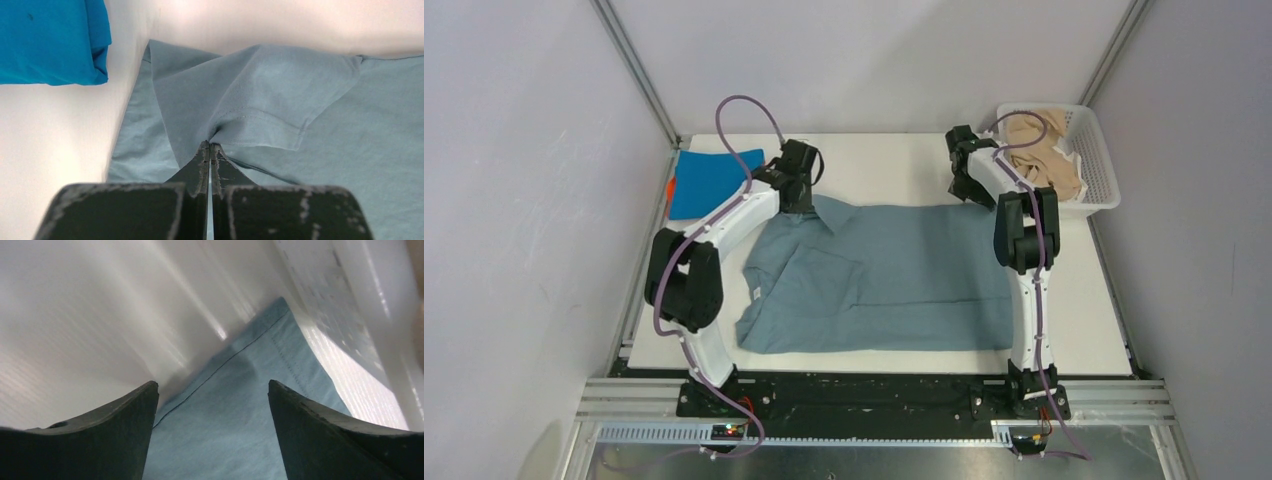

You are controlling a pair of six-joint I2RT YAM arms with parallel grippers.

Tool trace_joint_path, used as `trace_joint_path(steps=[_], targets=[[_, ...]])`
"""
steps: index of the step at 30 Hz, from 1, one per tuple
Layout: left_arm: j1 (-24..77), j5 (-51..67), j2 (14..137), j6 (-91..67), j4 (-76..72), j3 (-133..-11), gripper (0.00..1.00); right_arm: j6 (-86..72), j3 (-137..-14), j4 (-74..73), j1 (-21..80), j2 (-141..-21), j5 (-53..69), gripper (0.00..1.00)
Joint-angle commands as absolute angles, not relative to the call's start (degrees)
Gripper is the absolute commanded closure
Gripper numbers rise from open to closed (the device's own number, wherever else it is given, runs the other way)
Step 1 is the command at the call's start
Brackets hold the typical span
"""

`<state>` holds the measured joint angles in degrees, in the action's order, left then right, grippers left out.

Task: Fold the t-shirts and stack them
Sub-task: Grab the side of the flattened tshirt furthest away from the robot with both arms, then fold the other side of the tshirt into a rectangle

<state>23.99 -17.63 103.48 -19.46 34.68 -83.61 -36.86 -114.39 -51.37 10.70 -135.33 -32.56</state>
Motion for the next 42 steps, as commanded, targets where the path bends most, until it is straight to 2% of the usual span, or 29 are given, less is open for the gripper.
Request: trace_joint_path(steps=[1, 2, 4, 12, 18, 30, 42], targets=[[24.66, -18.14, 98.66, -20.58, 33.13, -82.72, 1.00, -38.59, -113.79, -53.97, 10.01, -135.82, -33.01, 0.21], [24.73, -18.34, 98.01, -20.57, 33.09, -82.54, 1.00, -38.78, -112.93, -53.62, 9.82, -135.12, -32.97, 0.24], [24.75, -18.93, 96.78, -20.64, 33.07, -82.00, 1.00, -39.32, -111.53, -52.55, 9.50, -134.00, -33.03, 0.38], [24.86, -20.37, 92.94, -21.03, 33.13, -80.00, 1.00, -39.98, -109.27, -49.14, 9.10, -132.15, -33.02, 0.78], [25.32, -20.28, 91.05, -21.34, 33.10, -78.84, 1.00, -38.35, -107.14, -44.89, 9.92, -128.62, -33.90, 0.99], [28.02, -23.36, 77.94, -26.28, 33.29, -67.73, 1.00, -37.45, -86.15, -36.19, 14.35, -107.67, -35.59, 1.00], [32.81, -21.06, 59.03, -36.25, 36.26, -51.28, 1.00, -41.60, -73.26, -40.35, 19.47, -94.87, -40.40, 1.00]])
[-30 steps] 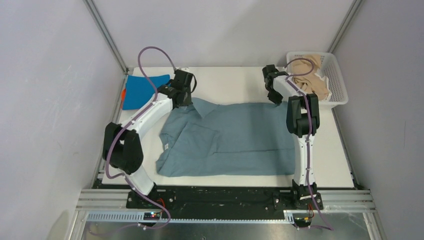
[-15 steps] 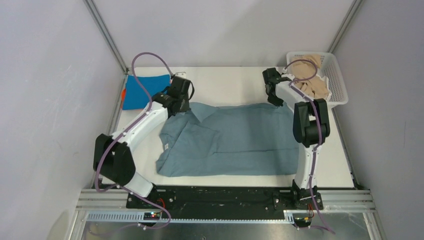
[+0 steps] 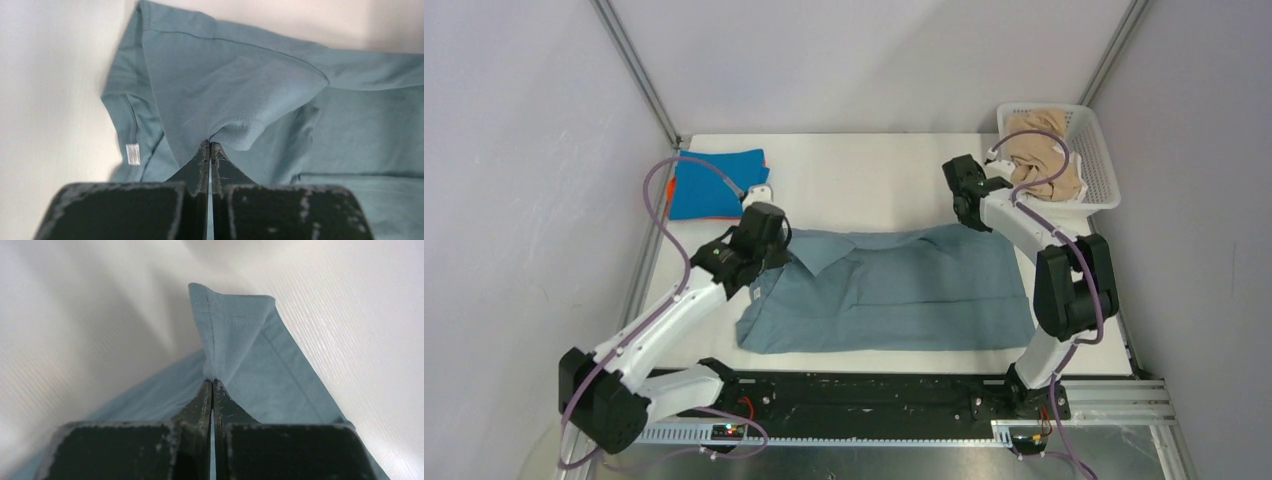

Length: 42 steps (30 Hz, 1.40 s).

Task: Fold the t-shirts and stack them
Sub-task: Fold the other side of the tshirt into a rectangle

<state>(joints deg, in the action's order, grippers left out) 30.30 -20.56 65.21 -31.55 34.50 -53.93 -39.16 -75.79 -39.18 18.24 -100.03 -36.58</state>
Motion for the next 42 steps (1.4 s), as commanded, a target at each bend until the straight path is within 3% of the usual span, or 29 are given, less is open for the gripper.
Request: trace_joint_path(steps=[1, 11, 28, 30, 32, 34, 36, 37, 40, 42], targets=[[33.24, -21.52, 58.08, -37.32, 37.20, -50.91, 1.00, -41.76, -72.75, -40.67, 19.92, -94.15, -40.88, 1.00], [37.63, -21.75, 48.66, -42.85, 46.19, -45.50, 1.00, -43.06, -64.64, -42.18, 22.57, -84.23, -41.81, 1.00], [45.44, -20.90, 49.89, -51.47, 59.97, -45.57, 1.00, -43.68, -58.31, -45.46, 24.54, -79.18, -43.13, 0.99], [46.20, -18.83, 49.79, -52.09, 60.21, -43.98, 0.89, -44.32, -56.64, -45.93, 25.30, -78.62, -43.48, 0.95], [47.23, -16.27, 50.20, -52.63, 60.36, -42.42, 0.64, -47.55, -54.53, -47.90, 26.14, -78.25, -44.51, 0.79], [49.13, -15.24, 50.26, -52.95, 61.29, -41.95, 0.34, -54.35, -52.72, -53.74, 26.95, -77.63, -47.10, 0.72], [51.23, -14.91, 49.13, -53.43, 62.13, -42.67, 0.16, -63.79, -51.59, -62.25, 28.26, -76.00, -49.98, 0.61], [51.81, -14.88, 47.83, -53.30, 62.18, -43.09, 0.04, -66.96, -51.28, -67.97, 29.54, -74.02, -51.78, 0.46], [52.99, -17.03, 46.01, -51.95, 62.05, -46.63, 0.01, -74.80, -49.75, -73.29, 30.89, -68.93, -52.82, 0.24], [53.04, -20.63, 46.60, -51.05, 61.56, -49.23, 0.00, -70.82, -48.60, -69.98, 30.98, -64.70, -51.81, 0.13]])
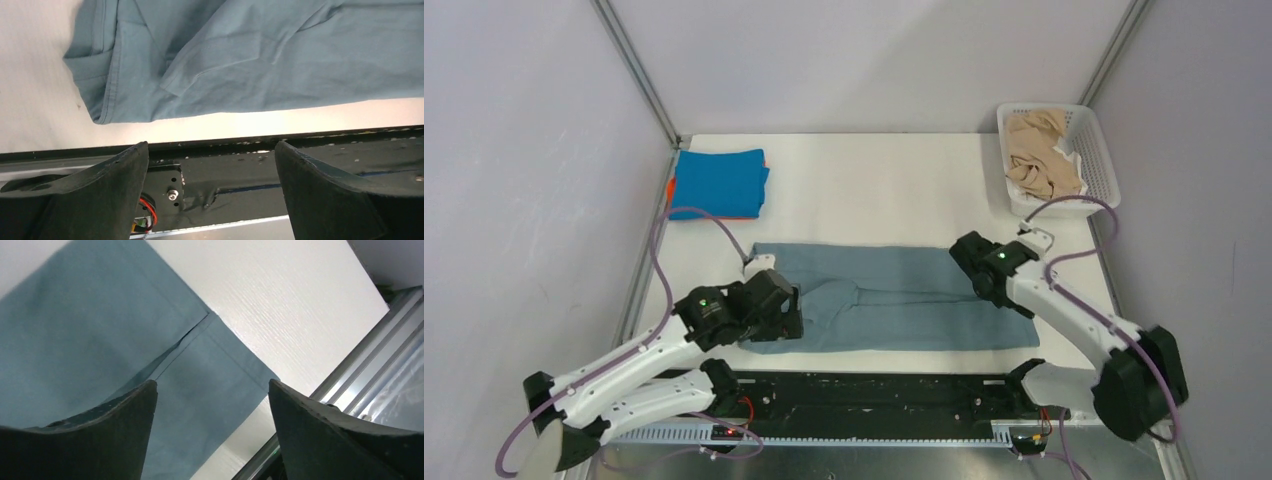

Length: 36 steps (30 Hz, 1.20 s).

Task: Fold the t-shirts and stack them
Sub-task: Fold the other side of the tshirt into a rectangle

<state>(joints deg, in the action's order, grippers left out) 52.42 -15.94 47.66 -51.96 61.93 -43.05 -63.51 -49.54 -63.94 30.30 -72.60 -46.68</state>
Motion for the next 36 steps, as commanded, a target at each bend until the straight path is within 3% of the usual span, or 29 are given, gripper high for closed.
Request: trace_joint_path(steps=[1, 4, 7, 9, 11, 14, 19, 22, 25, 36], targets=[[53.06, -22.18, 48.12, -50.86, 61.32, -50.10, 0.00, -67.71, -47.94, -63.59, 30.90, -61.72, -49.38, 0.08], [53.00, -29.02, 53.15, -50.45, 59.80, -54.27, 0.00, -46.83, -43.98, -45.43, 30.51, -56.43, -35.92, 0.02], [52.49, -34.54, 58.58, -50.53, 58.48, -57.10, 0.00, -36.08, -38.63, -23.15, 31.28, -52.89, -7.49, 0.01], [49.53, -32.23, 59.61, -49.47, 54.97, -56.26, 0.00, -34.20, -36.53, -12.29, 34.49, -54.32, 6.22, 0.01], [42.98, -25.44, 58.93, -47.36, 47.93, -52.58, 0.00, -29.88, -36.36, -4.63, 41.26, -57.96, 11.16, 0.01], [36.03, -13.34, 58.04, -44.20, 33.73, -46.17, 0.00, -22.27, -37.39, 5.24, 53.93, -66.63, 11.03, 0.06], [27.43, 0.08, 61.64, -44.50, 19.89, -37.63, 0.00, -9.01, -46.86, 7.62, 65.57, -81.02, 6.41, 0.16], [25.43, 6.29, 67.18, -46.68, 15.49, -34.92, 0.00, -6.04, -53.08, 7.36, 66.63, -90.71, 1.99, 0.30], [24.41, 8.61, 70.57, -47.90, 11.74, -32.31, 0.00, -5.01, -55.75, 9.42, 66.80, -96.46, 0.90, 0.36], [21.00, 11.97, 76.69, -49.17, 5.62, -26.47, 0.00, -1.52, -60.60, 6.86, 66.94, -106.05, -5.67, 0.42]])
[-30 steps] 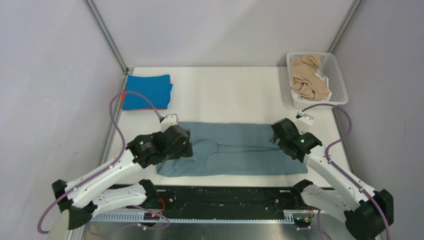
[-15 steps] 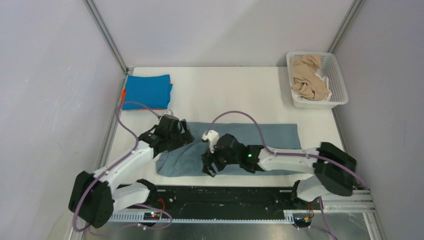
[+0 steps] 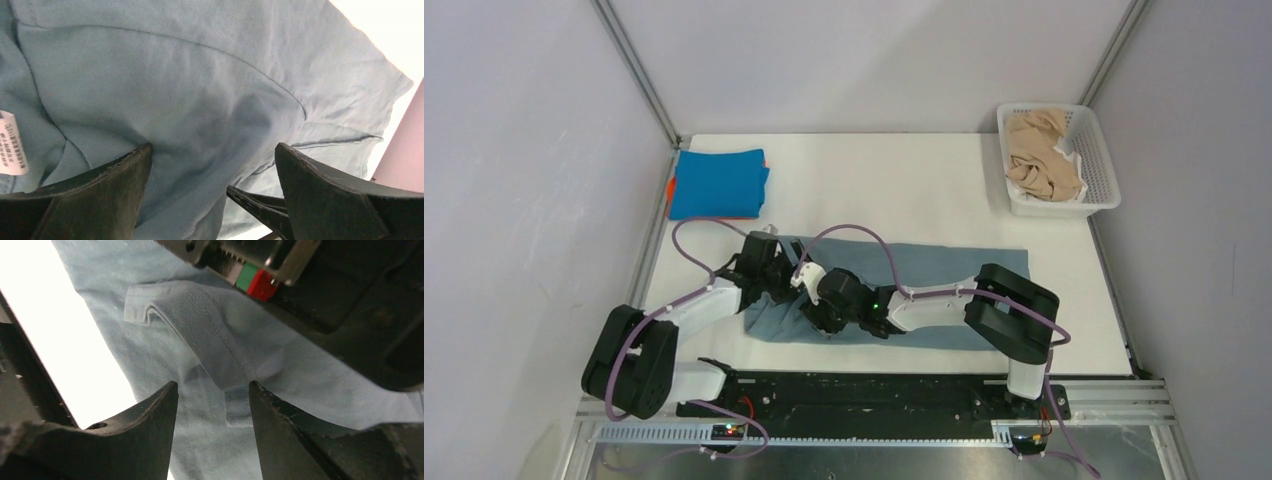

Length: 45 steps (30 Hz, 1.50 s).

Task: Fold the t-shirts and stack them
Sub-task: Fold the other side of the tshirt into a rectangle

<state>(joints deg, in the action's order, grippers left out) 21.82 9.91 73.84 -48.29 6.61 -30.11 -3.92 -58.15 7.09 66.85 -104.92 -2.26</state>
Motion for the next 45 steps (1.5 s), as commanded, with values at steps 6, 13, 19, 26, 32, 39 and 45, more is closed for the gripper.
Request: trace_joint_path(steps=[6, 13, 19, 26, 32, 39, 45], targets=[[20.49, 10.53, 75.79, -49.04, 6.07, -24.78, 0.00, -2.17, -60.58, 5.56, 67.06, -106.71, -12.99, 0.47], [20.13, 8.15, 73.89, -48.72, 7.42, -23.65, 0.00, -4.36, -60.57, 6.37, 67.06, -106.30, -17.27, 0.48], [20.01, 6.21, 72.88, -47.94, 9.32, -24.12, 0.00, -5.04, -60.56, 5.13, 67.02, -106.12, -17.93, 0.64], [19.98, 3.52, 72.25, -47.58, 11.23, -24.96, 0.00, -5.67, -60.57, 2.23, 67.41, -103.64, -17.08, 0.96], [19.96, 1.44, 72.66, -46.90, 12.55, -25.90, 0.00, -5.39, -60.58, -4.95, 69.06, -99.28, -18.72, 0.96], [20.01, 0.31, 72.82, -46.05, 14.04, -26.89, 0.00, -5.26, -60.18, -17.60, 72.20, -97.24, -26.82, 0.82], [19.95, 0.18, 72.94, -45.12, 15.38, -27.81, 0.00, -10.74, -55.47, -24.07, 73.08, -90.29, -32.32, 0.44]])
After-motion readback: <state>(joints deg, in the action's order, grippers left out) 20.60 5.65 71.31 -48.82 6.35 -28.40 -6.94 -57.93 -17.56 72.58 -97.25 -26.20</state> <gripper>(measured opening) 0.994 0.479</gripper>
